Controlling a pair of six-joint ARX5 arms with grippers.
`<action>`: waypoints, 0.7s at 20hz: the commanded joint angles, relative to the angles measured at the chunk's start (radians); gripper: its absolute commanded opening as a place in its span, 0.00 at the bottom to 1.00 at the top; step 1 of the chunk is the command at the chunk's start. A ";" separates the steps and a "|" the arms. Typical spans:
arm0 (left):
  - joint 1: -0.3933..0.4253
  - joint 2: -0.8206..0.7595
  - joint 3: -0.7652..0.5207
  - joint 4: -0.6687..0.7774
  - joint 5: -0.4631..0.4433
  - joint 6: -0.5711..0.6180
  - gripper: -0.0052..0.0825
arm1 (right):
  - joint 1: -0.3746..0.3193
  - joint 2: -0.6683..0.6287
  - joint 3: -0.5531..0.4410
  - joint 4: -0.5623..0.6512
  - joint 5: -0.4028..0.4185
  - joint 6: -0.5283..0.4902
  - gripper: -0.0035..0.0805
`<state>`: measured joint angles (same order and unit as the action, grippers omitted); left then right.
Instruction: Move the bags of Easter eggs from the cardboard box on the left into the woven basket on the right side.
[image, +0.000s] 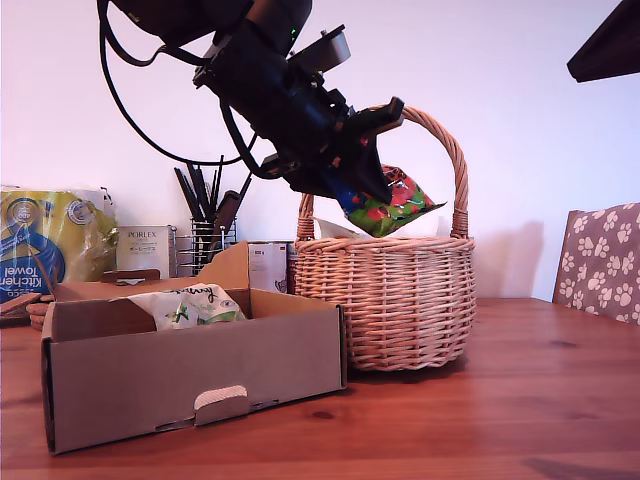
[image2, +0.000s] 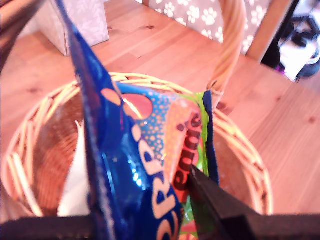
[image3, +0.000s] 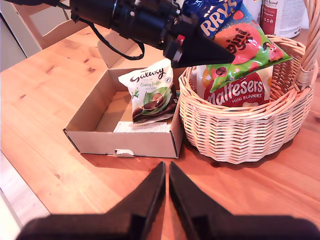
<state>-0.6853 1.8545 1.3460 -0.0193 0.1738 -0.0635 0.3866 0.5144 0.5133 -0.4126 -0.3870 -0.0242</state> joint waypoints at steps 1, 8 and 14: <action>-0.007 0.026 -0.014 0.021 -0.001 -0.017 0.23 | 0.000 -0.002 0.007 0.005 -0.007 -0.002 0.03; -0.031 0.077 -0.014 0.048 -0.034 -0.015 0.23 | 0.000 -0.002 0.007 0.008 -0.007 -0.001 0.03; -0.032 0.077 -0.013 0.042 -0.033 -0.010 0.57 | 0.000 -0.002 0.007 0.008 -0.008 0.001 0.03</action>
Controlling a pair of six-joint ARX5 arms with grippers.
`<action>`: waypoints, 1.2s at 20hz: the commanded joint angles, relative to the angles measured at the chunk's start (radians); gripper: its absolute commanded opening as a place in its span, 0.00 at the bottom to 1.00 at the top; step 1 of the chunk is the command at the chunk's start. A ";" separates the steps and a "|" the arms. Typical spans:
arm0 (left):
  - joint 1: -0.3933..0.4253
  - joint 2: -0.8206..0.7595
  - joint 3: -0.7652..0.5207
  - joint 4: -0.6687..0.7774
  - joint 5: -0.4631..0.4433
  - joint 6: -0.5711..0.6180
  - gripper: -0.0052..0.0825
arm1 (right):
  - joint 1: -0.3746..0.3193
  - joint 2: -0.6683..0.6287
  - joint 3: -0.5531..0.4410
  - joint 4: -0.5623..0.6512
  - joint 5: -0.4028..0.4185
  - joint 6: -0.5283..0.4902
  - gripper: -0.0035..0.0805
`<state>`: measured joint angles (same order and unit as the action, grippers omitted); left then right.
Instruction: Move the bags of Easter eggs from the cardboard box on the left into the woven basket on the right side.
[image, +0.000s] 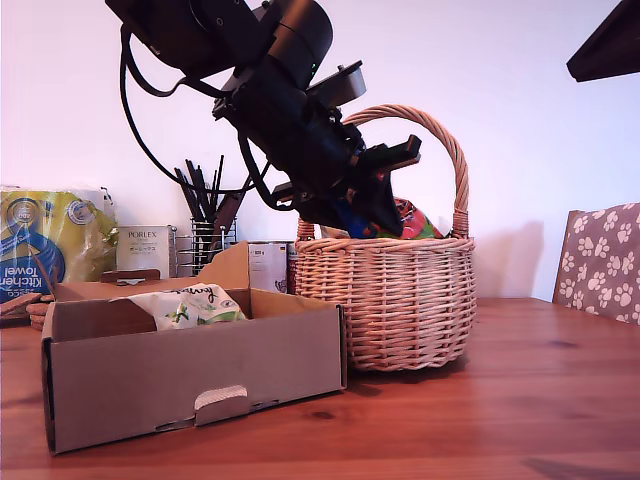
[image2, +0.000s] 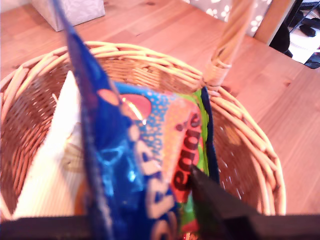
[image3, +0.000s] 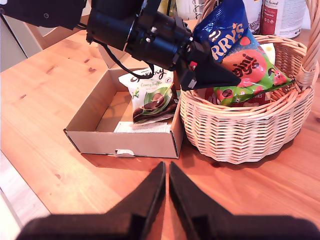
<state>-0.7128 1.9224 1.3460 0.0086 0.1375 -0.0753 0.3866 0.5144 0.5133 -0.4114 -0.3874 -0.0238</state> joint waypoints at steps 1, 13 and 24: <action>-0.007 0.009 -0.009 0.008 0.003 0.020 0.72 | 0.000 -0.002 0.007 0.007 -0.007 0.001 0.03; -0.002 0.006 0.325 -0.400 -0.051 0.174 0.60 | 0.000 -0.002 0.007 0.007 -0.008 0.001 0.03; 0.052 0.124 0.326 -0.425 0.046 0.171 0.77 | 0.000 -0.002 0.007 0.008 -0.061 0.001 0.03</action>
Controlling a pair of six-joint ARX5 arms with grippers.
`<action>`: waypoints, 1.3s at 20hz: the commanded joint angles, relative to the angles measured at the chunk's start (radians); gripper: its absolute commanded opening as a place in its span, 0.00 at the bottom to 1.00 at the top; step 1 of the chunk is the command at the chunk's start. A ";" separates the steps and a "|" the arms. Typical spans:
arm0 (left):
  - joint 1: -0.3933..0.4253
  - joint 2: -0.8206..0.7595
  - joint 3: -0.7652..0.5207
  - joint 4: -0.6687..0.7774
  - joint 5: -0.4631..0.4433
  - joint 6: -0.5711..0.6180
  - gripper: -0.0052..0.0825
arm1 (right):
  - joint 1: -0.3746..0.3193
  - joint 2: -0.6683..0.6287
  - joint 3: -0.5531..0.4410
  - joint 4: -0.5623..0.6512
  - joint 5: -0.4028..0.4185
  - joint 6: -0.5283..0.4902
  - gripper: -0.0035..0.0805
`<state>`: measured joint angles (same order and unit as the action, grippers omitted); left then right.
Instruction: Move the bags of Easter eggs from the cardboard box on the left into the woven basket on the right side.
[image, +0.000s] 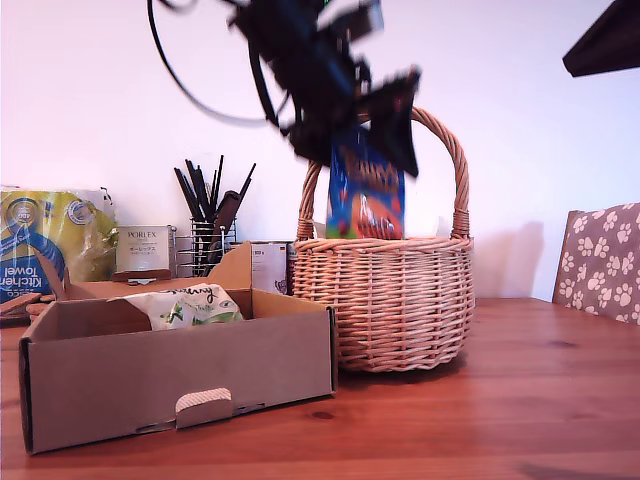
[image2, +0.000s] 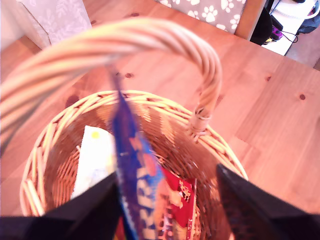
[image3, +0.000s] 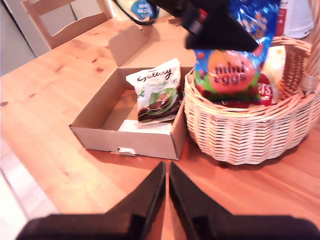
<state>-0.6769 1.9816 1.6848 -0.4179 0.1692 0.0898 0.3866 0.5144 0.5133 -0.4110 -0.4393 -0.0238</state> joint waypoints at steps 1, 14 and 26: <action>0.027 0.084 -0.013 0.002 0.076 -0.014 0.77 | 0.000 -0.002 0.007 0.008 -0.014 0.001 0.03; 0.024 0.064 0.023 0.095 -0.019 -0.004 0.88 | 0.014 -0.002 0.007 0.007 -0.034 0.000 0.03; 0.020 0.060 0.253 -0.183 -0.065 0.005 0.90 | 0.014 -0.002 0.007 0.007 -0.034 0.000 0.03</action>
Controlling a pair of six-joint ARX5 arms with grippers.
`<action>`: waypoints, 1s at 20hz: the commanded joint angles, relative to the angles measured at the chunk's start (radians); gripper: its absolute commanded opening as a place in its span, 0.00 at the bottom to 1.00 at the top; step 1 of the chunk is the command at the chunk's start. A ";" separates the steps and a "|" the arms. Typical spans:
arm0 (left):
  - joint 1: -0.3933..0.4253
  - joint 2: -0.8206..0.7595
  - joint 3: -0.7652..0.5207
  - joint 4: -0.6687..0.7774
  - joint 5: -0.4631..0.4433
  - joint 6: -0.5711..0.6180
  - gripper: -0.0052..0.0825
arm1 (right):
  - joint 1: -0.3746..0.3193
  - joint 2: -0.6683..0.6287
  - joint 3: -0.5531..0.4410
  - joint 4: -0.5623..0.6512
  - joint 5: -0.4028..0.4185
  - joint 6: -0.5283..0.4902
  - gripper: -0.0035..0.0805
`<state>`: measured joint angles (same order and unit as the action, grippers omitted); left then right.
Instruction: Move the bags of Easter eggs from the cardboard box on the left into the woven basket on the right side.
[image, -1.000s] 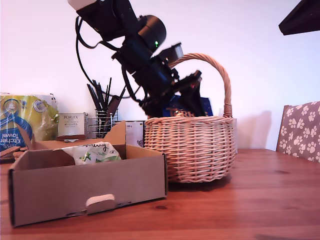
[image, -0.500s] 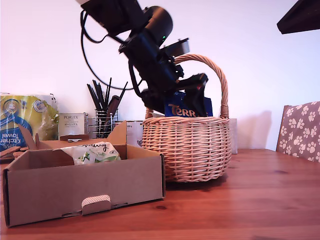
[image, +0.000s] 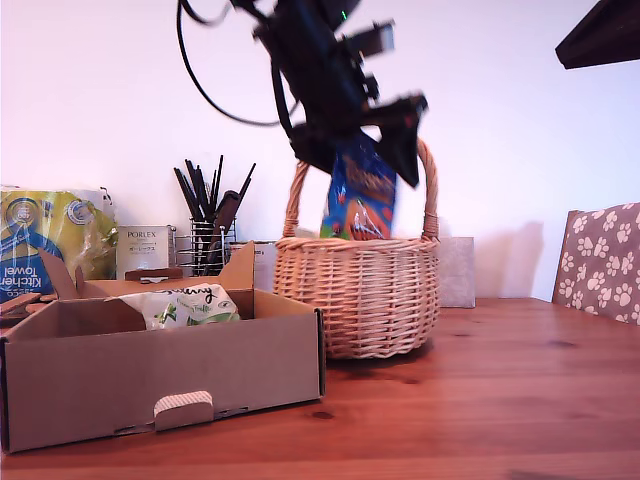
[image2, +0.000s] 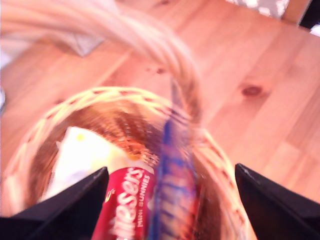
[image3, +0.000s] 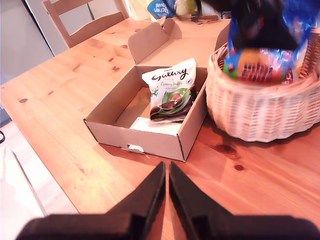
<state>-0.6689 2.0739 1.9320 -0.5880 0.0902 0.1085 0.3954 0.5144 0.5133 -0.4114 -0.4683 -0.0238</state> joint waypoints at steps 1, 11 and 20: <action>0.023 -0.032 0.029 -0.047 0.027 -0.032 0.90 | 0.006 -0.002 0.007 0.008 -0.005 0.000 0.03; 0.092 -0.032 0.043 -0.121 0.130 -0.247 0.90 | 0.006 -0.002 0.007 0.008 -0.005 0.000 0.03; 0.121 -0.032 0.043 -0.192 0.232 -0.383 0.90 | 0.007 -0.002 0.007 0.010 -0.050 0.001 0.03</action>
<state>-0.5568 2.0624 1.9728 -0.7918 0.3027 -0.2344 0.3950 0.5144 0.5133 -0.4110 -0.5140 -0.0238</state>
